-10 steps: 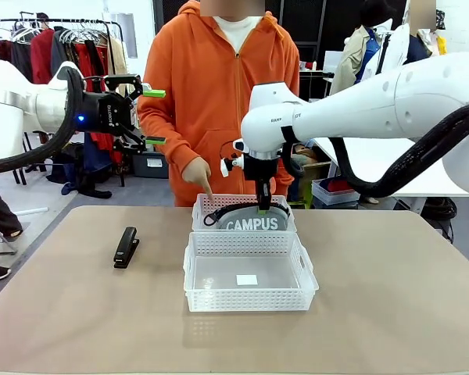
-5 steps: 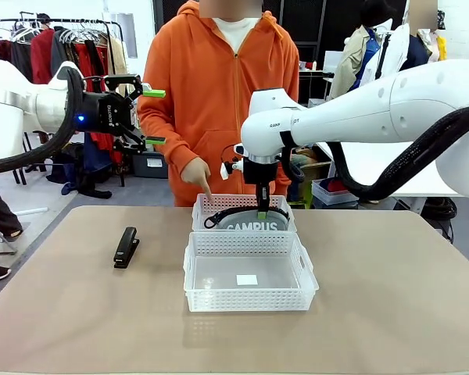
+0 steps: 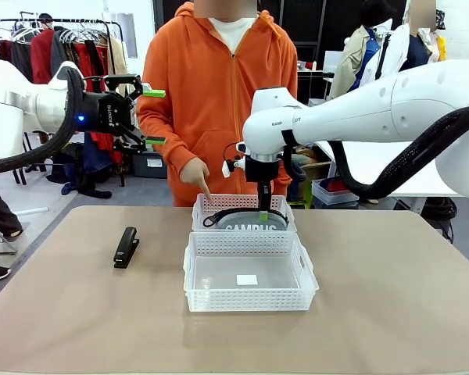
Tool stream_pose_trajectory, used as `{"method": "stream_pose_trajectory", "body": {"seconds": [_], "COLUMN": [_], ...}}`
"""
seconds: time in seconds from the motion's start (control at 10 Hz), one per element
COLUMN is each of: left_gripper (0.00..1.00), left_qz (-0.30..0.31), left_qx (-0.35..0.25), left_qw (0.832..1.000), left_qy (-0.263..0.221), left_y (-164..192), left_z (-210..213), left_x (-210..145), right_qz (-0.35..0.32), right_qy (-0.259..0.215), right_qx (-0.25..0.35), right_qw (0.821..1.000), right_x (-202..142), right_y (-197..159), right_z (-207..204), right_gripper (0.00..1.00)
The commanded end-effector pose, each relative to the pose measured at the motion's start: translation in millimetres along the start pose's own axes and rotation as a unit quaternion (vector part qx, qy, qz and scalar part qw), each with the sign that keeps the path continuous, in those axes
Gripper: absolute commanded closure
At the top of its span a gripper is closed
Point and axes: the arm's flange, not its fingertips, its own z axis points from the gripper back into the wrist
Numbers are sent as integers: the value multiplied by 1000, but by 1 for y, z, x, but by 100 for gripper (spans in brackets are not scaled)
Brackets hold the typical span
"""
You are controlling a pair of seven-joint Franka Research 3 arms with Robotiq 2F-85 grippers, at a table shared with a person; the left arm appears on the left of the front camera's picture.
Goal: Distribute items into two baskets.
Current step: Place the picked Pencil pouch into the Organizing basket as instructed by the person.
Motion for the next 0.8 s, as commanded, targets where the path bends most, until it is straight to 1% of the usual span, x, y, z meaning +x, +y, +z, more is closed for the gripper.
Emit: {"method": "stream_pose_trajectory", "body": {"seconds": [0.0, 0.1, 0.5, 0.7], "left_gripper": [0, 0, 0, 0], "left_qz": [-1, -1, -1, -1], "left_qx": [0, 0, 0, 0], "left_qw": [1000, 1000, 1000, 1000], "left_qy": [-1, -1, -1, -1], "left_y": [-1, -1, -1, -1], "left_z": [1, 1, 1, 1], "left_x": [-1, -1, -1, -1], "right_qz": [-11, -16, -31, -42], "right_qy": [-16, -22, -76, -96], "right_qx": [-2, 0, 29, 30], "right_qw": [1000, 1000, 996, 994], "right_x": [-2, -5, -21, -26], "right_y": [-7, -8, -13, -13], "right_z": [11, 15, 35, 45], "right_gripper": [0, 0, 0, 0]}}
